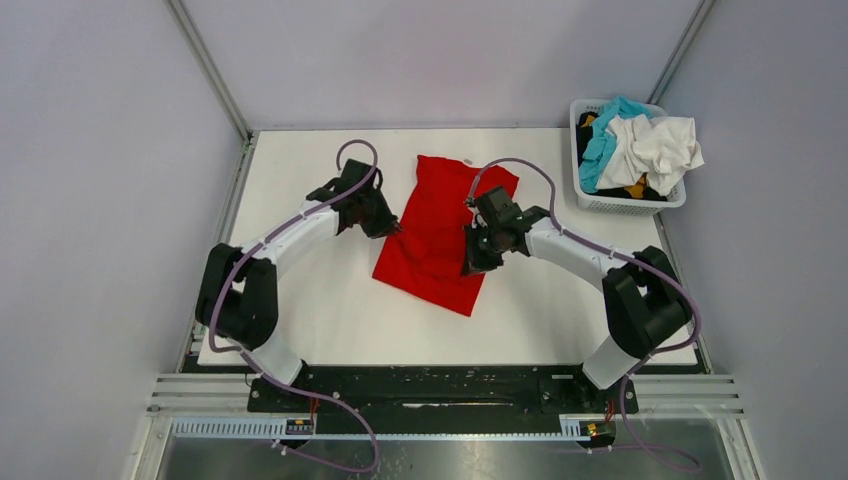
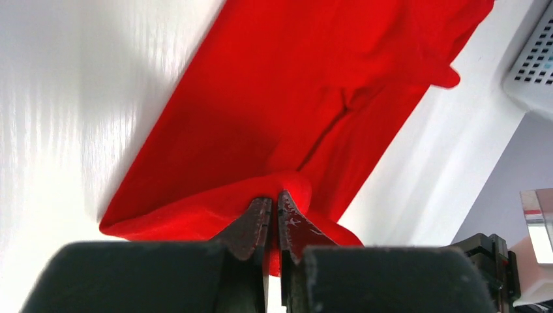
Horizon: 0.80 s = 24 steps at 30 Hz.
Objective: Fold and stack the t-shirts
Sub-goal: Fold the folded rectangular tshirt in 1/3 of the way
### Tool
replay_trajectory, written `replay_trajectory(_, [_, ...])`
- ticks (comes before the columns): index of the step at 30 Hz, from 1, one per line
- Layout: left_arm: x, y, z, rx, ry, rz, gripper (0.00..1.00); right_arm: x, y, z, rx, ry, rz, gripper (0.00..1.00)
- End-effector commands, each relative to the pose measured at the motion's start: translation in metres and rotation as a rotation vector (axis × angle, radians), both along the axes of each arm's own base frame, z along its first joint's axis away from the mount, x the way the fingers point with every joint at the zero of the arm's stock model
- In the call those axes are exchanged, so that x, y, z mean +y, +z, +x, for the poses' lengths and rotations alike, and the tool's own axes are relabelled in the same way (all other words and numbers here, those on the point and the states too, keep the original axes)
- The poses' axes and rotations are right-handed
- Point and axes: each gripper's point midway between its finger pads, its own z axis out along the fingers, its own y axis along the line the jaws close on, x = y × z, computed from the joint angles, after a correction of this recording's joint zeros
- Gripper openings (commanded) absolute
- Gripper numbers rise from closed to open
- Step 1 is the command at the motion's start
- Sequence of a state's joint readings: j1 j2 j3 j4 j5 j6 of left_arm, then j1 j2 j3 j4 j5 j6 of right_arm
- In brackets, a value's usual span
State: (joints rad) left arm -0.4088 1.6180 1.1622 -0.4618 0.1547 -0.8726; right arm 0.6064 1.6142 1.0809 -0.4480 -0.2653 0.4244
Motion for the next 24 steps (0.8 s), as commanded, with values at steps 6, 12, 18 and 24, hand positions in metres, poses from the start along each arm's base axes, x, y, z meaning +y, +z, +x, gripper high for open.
replay_trajectory(6, [-0.006, 0.014, 0.062, -0.062, 0.011, 0.015, 0.0, -0.005, 0.002, 0.049, 0.017, -0.052, 0.06, 0.0])
replay_trajectory(12, [-0.011, 0.0, 0.086, -0.038, 0.008, 0.032, 0.01, -0.021, -0.007, 0.081, 0.013, -0.149, 0.053, 0.0])
replay_trajectory(18, [-0.011, -0.006, 0.11, -0.042, 0.013, 0.045, 0.39, -0.033, -0.02, 0.109, 0.012, -0.216, 0.016, 0.24])
replay_trajectory(24, [-0.007, 0.02, 0.147, -0.088, 0.024, 0.014, 0.85, -0.084, -0.002, 0.168, -0.074, -0.439, -0.017, 0.6])
